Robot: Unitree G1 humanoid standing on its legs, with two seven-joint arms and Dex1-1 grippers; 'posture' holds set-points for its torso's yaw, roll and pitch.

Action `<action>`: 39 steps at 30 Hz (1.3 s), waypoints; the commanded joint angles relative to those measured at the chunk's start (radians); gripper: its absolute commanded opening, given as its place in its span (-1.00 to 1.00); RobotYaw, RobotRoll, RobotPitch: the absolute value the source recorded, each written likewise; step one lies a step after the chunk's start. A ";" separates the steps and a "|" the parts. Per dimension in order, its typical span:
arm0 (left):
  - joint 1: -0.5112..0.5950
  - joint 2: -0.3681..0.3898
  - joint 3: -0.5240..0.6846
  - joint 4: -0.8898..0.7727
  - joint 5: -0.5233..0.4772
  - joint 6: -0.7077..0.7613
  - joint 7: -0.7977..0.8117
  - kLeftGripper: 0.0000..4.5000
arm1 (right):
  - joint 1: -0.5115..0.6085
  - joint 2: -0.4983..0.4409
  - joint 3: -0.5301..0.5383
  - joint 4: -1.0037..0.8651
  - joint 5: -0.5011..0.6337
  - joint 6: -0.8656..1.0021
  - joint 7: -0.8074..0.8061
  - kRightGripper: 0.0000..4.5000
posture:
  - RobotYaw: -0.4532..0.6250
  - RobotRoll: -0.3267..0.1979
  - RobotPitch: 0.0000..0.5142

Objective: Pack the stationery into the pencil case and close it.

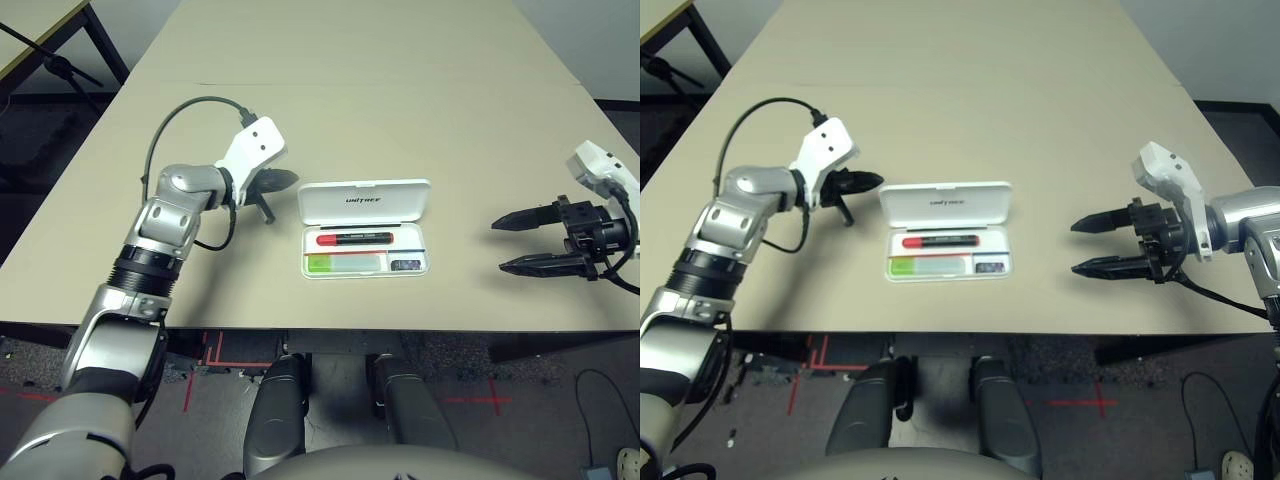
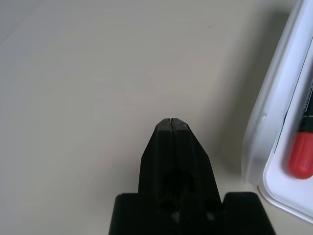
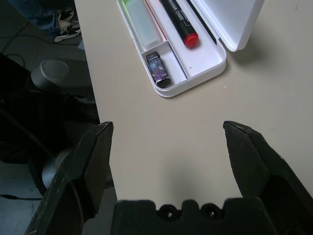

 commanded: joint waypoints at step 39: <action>0.152 -0.035 -0.265 -0.200 0.002 0.024 -0.265 -0.98 | -0.007 0.004 0.022 0.038 -0.084 -0.056 0.040 1.00 | -0.14 0.25 -0.38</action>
